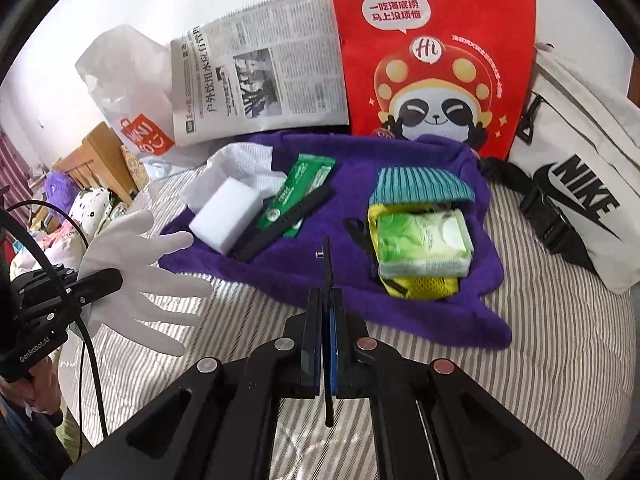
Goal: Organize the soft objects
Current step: 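Carry the glove onto the purple towel with the left tool while the right carries the strap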
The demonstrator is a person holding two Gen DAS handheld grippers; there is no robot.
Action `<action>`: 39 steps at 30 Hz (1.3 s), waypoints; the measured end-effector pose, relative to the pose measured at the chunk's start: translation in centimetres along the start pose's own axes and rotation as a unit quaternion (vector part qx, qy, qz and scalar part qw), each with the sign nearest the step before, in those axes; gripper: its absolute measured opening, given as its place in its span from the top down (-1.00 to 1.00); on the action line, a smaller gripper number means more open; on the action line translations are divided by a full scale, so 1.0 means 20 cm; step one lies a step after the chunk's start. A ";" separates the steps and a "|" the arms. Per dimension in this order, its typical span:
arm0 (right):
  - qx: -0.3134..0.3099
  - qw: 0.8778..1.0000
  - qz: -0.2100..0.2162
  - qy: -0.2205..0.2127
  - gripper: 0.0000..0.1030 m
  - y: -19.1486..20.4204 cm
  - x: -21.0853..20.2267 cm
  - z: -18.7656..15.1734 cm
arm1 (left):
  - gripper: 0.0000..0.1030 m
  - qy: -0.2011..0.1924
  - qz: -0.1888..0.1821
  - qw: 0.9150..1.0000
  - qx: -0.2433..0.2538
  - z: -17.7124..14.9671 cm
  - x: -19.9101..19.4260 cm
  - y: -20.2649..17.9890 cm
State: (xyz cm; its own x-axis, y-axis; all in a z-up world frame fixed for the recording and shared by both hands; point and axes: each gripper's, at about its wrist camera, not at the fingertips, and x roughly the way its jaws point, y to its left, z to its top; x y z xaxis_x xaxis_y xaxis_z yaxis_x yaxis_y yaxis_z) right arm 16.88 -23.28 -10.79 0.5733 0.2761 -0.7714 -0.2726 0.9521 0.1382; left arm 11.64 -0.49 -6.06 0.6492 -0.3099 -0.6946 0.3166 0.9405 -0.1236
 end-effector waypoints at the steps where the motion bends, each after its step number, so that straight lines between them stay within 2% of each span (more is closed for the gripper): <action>1: 0.002 1.000 -0.001 -0.001 0.94 0.00 0.00 0.02 | 0.85 0.000 0.003 1.000 0.001 0.02 0.00 0.00; 13: 0.005 1.000 0.010 -0.005 0.94 0.04 0.09 0.24 | 0.85 -0.012 -0.005 1.000 -0.006 0.25 0.06 0.04; 27: 0.028 0.999 0.007 0.015 0.94 0.00 0.24 0.31 | 0.85 -0.005 -0.017 1.000 -0.001 0.41 0.23 0.09; 39: 0.021 0.998 0.012 0.054 0.94 0.03 0.50 0.30 | 0.84 0.009 -0.027 1.000 -0.013 0.45 0.33 0.17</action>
State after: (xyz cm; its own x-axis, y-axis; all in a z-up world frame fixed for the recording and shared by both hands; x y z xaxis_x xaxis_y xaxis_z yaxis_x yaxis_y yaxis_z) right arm 27.07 -19.18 -14.72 0.4799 0.2857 -0.8295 -0.2509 0.9507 0.1824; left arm 23.13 -0.52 -4.70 0.6200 -0.3574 -0.6985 0.3317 0.9261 -0.1795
